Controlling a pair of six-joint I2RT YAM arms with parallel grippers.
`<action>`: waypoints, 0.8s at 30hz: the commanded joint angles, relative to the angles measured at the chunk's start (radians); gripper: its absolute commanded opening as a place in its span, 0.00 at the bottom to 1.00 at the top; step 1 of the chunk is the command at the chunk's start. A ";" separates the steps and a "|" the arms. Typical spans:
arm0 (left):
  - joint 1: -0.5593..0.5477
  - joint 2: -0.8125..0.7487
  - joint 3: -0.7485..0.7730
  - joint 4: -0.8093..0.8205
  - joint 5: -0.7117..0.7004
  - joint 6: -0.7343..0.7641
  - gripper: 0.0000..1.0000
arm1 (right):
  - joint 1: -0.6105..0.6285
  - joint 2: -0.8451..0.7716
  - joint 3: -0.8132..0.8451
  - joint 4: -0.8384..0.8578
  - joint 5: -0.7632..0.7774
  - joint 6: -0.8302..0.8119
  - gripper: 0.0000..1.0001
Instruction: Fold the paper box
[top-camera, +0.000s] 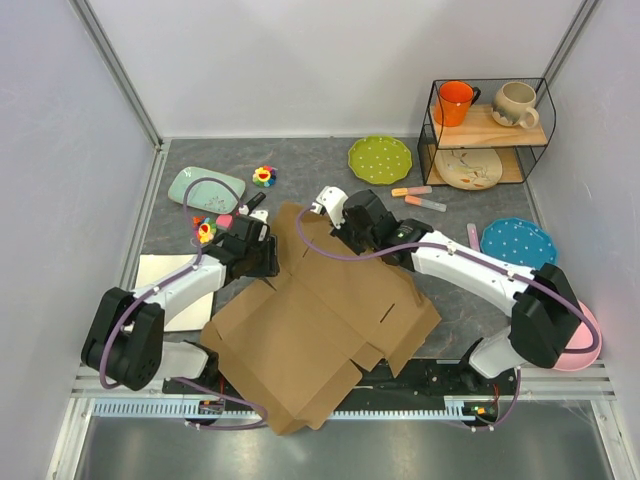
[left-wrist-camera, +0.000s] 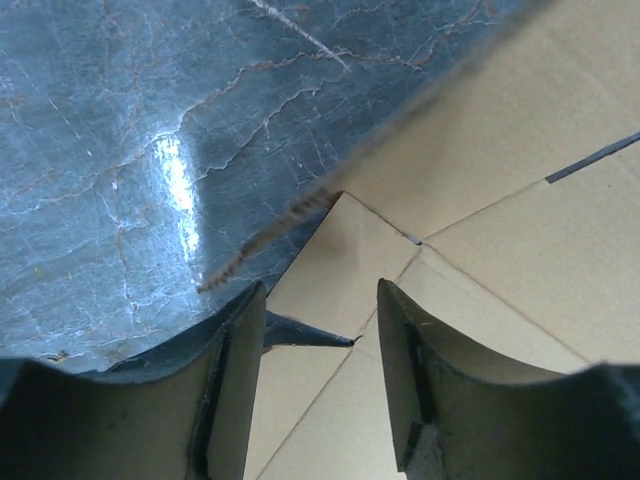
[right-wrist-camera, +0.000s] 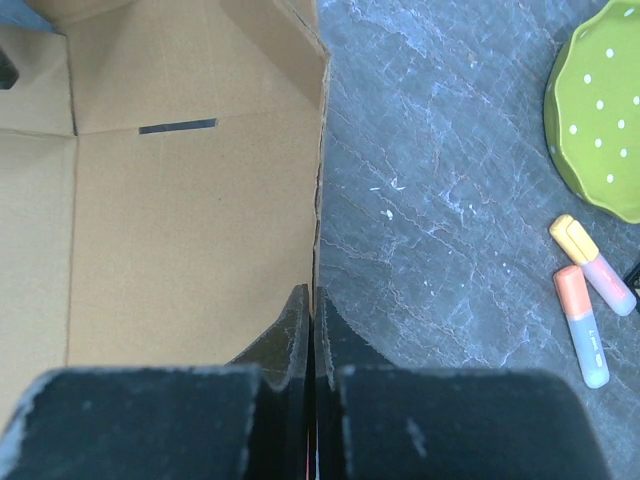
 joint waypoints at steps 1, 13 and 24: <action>0.001 -0.008 0.016 0.085 0.051 -0.007 0.53 | 0.023 -0.049 0.001 0.006 -0.013 0.009 0.00; 0.019 -0.055 0.039 -0.013 -0.035 0.030 0.64 | 0.034 -0.062 -0.008 0.013 -0.010 0.007 0.00; 0.025 0.028 0.030 0.025 0.140 0.023 0.57 | 0.035 -0.083 -0.019 0.018 -0.009 0.009 0.00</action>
